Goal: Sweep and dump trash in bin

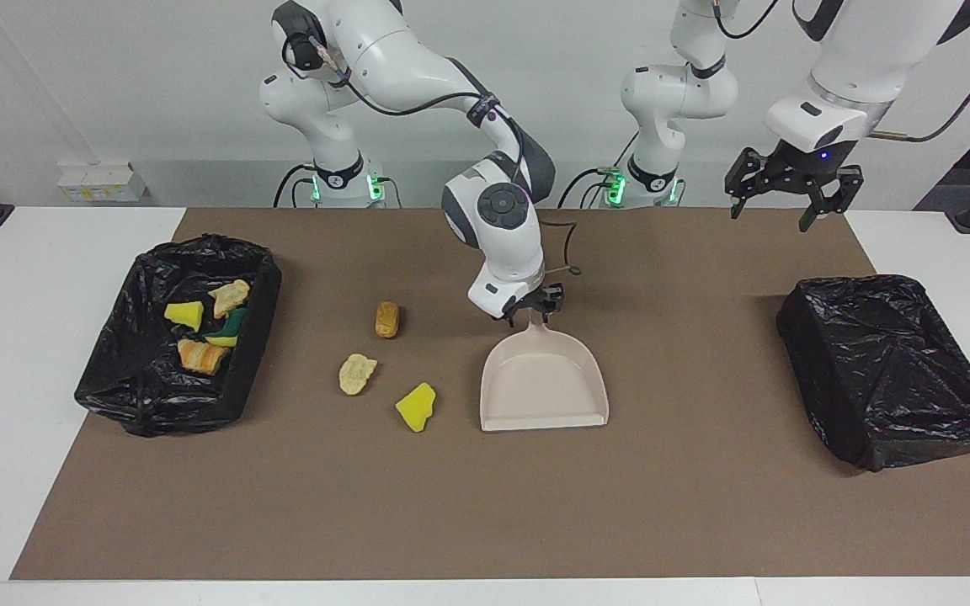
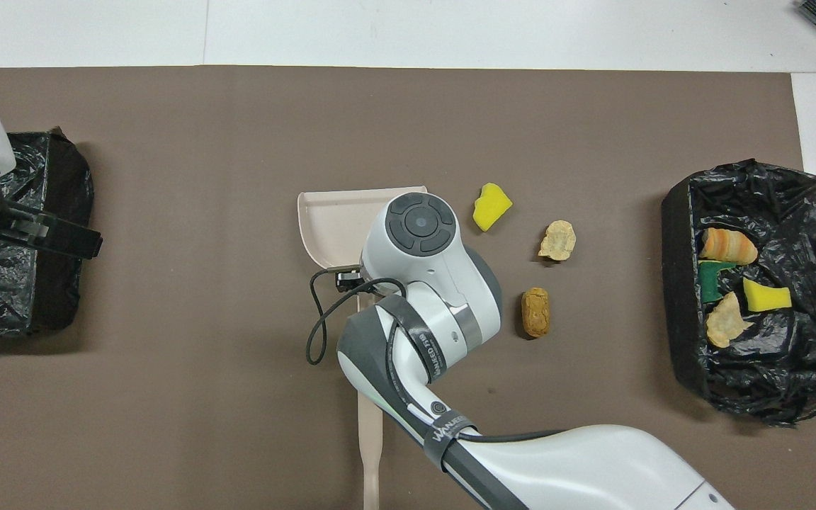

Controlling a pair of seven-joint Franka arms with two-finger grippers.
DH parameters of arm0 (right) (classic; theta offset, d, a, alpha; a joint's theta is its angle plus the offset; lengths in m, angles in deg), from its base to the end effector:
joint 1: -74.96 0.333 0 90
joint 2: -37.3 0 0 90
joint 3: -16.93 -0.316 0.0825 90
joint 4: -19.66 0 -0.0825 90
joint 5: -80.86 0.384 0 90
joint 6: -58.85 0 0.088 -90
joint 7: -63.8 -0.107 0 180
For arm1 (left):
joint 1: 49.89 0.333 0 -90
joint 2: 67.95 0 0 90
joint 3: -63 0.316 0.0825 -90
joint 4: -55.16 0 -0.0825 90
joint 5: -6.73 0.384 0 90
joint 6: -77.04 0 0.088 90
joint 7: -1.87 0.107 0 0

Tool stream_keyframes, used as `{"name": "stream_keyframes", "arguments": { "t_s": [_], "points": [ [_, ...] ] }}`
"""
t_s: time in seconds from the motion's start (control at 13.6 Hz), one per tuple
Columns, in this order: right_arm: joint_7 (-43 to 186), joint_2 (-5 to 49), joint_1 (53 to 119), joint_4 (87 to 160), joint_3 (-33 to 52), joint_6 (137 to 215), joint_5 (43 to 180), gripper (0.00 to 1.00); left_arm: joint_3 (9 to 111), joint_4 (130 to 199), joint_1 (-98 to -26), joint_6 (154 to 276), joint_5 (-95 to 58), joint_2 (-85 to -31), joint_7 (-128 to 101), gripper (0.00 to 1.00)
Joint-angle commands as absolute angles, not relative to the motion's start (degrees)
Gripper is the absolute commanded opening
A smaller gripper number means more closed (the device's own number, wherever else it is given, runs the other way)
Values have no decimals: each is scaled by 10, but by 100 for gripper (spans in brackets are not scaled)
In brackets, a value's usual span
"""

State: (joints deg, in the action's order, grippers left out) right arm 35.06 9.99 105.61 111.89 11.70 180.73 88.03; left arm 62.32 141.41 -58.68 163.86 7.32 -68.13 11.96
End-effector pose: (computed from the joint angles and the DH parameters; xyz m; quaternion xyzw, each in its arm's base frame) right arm 0.5568 0.3998 0.3567 -0.9967 -0.0247 0.0222 0.0742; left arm 0.5411 -0.0891 0.6520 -0.9855 0.1695 -0.0065 0.0052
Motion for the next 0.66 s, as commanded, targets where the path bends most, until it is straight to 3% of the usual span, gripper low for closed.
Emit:
{"name": "stream_keyframes", "arguments": {
  "t_s": [0.0,0.37,0.59],
  "points": [
    [377,129,1006,1119,114,1805,808,100,615,1427,-582,1650,66,-692,119,100],
    [465,203,919,1122,113,1747,787,100,557,1441,-581,1652,66,-696,81,100],
    [475,255,921,1128,111,1655,801,100,487,1501,-576,1700,66,-707,12,100]
  ]
}}
